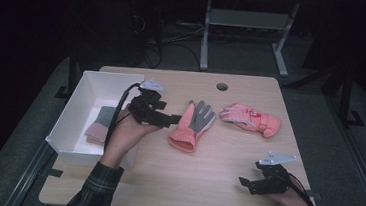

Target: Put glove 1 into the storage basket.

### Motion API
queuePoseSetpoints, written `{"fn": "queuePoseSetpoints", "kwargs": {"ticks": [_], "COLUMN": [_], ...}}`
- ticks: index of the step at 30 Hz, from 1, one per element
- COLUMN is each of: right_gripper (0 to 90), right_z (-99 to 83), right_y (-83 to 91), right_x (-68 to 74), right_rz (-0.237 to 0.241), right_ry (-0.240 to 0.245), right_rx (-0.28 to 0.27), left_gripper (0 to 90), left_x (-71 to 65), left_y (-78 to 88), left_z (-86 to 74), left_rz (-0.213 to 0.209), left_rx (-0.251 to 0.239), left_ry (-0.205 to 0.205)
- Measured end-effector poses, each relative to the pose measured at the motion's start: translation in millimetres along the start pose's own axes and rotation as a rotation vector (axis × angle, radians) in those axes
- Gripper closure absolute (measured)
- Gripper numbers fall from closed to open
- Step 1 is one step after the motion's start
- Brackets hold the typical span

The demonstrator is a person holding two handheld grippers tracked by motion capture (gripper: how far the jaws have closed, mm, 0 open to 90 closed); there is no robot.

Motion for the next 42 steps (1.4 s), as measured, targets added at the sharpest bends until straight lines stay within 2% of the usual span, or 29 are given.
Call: {"fn": "queuePoseSetpoints", "kwargs": {"ticks": [1, 2, 4, 5, 6, 7, 12, 14, 15, 16, 18, 19, 23, 27, 31, 36, 42], "right_gripper": [13.2, 13.2, 13.2, 13.2, 13.2, 13.2, 13.2, 13.2, 13.2, 13.2, 13.2, 13.2, 13.2, 13.2, 13.2, 13.2, 13.2], "right_z": [-0.3, -0.3, -0.3, -0.2, -0.2, 0.0, -0.1, -0.1, -0.1, -0.1, 0.0, 0.0, 0.1, 0.1, 0.1, 0.2, 0.2], "right_y": [0.4, 0.4, 0.7, 1.0, 1.0, 0.9, 1.5, 1.4, 1.5, 1.5, 1.4, 1.4, 1.7, 1.6, 1.7, 1.9, 1.9], "right_x": [0.6, 0.6, 0.2, 0.3, 0.3, 0.4, 1.4, 1.5, 1.6, 1.6, 1.9, 1.9, 2.1, 1.8, 1.3, 1.3, 1.6], "right_rz": [0.001, 0.001, 0.002, 0.003, 0.003, 0.007, 0.013, 0.013, 0.016, 0.016, 0.018, 0.018, 0.02, 0.022, 0.022, 0.022, 0.023], "right_ry": [-0.008, -0.008, -0.007, -0.008, -0.008, -0.005, -0.005, -0.005, -0.006, -0.006, -0.007, -0.008, -0.007, -0.007, -0.006, -0.005, -0.005], "right_rx": [0.003, 0.003, 0.0, -0.001, -0.001, -0.005, -0.001, -0.001, -0.001, -0.001, -0.001, -0.001, -0.003, -0.004, -0.005, -0.006, -0.004], "left_gripper": [28.5, 30.1, 32.0, 38.7, 38.7, 44.3, 51.8, 53.5, 53.8, 54.5, 55.4, 55.6, 57.4, 58.3, 59.6, 63.2, 73.1], "left_x": [-3.7, -3.7, -6.1, -6.1, -5.7, -3.7, 9.9, 12.7, 18.6, 18.6, 29.0, 29.0, 42.7, 49.9, 54.3, 55.4, 55.6], "left_y": [-11.1, -11.1, -25.8, -32.4, -37.2, -44.7, -77.7, -83.0, -93.6, -93.6, -109.7, -109.7, -130.3, -140.9, -149.7, -149.9, -154.3], "left_z": [2.6, 2.6, 5.3, 6.3, 6.9, 7.8, 6.6, 5.6, 3.0, 3.0, -2.2, -2.2, -11.0, -17.1, -22.5, -23.8, -27.2], "left_rz": [0.003, 0.003, 0.003, 0.01, 0.018, 0.032, 0.027, 0.028, 0.029, 0.029, 0.05, 0.05, 0.076, 0.073, 0.073, 0.066, 0.041], "left_rx": [0.009, 0.009, 0.024, 0.031, 0.034, 0.035, 0.058, 0.069, 0.085, 0.085, 0.104, 0.104, 0.123, 0.149, 0.144, 0.146, 0.155], "left_ry": [-0.008, -0.008, -0.024, -0.037, -0.044, -0.047, -0.006, -0.002, 0.012, 0.012, 0.03, 0.03, 0.055, 0.071, 0.092, 0.095, 0.105]}}
Point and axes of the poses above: each handheld gripper's, and its own axes: y roughly backward along the jaws, z roughly out of its top, x roughly to its left, the point moved 5 cm from there along -y, roughly forward along the jaws, and after that the axes turned 14 degrees about -z, right-handed, at the moved point
